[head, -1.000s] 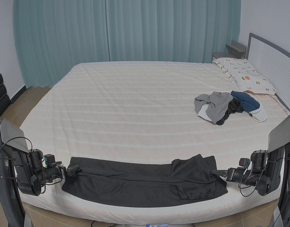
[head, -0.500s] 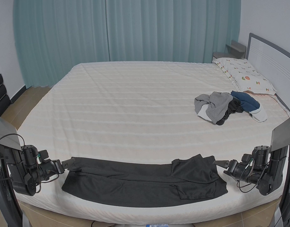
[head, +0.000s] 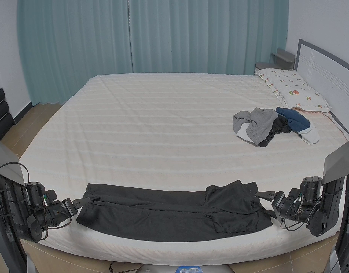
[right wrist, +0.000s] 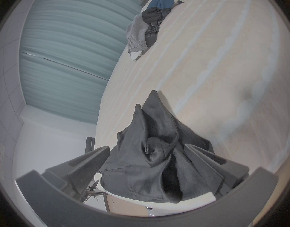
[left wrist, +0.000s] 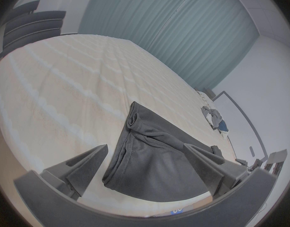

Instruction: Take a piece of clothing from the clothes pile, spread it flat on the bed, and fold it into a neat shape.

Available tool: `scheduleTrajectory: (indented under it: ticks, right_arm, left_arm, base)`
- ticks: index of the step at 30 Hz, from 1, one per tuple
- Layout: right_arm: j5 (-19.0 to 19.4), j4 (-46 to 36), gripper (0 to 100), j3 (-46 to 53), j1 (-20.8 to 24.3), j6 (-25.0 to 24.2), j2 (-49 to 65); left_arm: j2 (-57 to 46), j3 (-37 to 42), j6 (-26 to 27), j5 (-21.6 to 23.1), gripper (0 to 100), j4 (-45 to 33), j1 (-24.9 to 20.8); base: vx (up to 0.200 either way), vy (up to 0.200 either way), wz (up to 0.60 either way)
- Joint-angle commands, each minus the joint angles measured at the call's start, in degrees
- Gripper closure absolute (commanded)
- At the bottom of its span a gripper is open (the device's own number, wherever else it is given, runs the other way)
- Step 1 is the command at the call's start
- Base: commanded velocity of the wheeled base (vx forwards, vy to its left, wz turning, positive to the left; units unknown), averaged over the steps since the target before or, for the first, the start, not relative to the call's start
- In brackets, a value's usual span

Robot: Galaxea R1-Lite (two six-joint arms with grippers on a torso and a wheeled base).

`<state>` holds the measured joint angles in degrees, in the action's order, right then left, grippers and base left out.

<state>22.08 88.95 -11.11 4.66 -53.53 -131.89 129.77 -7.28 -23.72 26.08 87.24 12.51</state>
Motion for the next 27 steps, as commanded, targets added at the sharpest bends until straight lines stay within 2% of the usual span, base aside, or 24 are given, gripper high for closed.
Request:
scheduleTrajectory:
  ticks: [1,5,17,20,25,27]
  right_arm:
    - [-0.02,0.52,0,-0.32,0.09,-0.52,-0.65]
    - [-0.02,0.61,0,-0.58,-0.44,-0.70,-0.03]
    - [-0.63,0.61,0,-2.08,-0.53,-0.26,1.11]
    - [-0.81,0.61,0,-2.87,-0.61,-0.26,1.20]
    - [-0.90,0.61,0,-2.96,-0.79,-0.17,1.55]
    - [-0.98,0.61,0,-2.96,-0.79,-0.17,2.25]
  left_arm:
    - [-0.04,-0.54,-2.20,-0.06,0,0.30,-0.03]
    - [-0.13,-1.07,-5.19,-0.06,0,0.39,0.06]
    - [0.22,-2.83,-6.51,-0.06,0,0.39,0.06]
    - [-0.13,-2.57,-7.83,-0.06,0,0.39,-0.38]
    - [-0.83,-3.62,-13.02,-1.47,0,0.39,-4.95]
    - [-0.83,-4.41,-15.30,-3.31,0,0.30,-7.15]
  base:
    - [0.000,0.000,0.00]
    - [0.000,0.000,0.00]
    - [0.000,0.200,0.00]
    - [0.000,0.000,0.00]
    - [0.000,0.000,0.00]
    - [0.000,0.000,0.00]
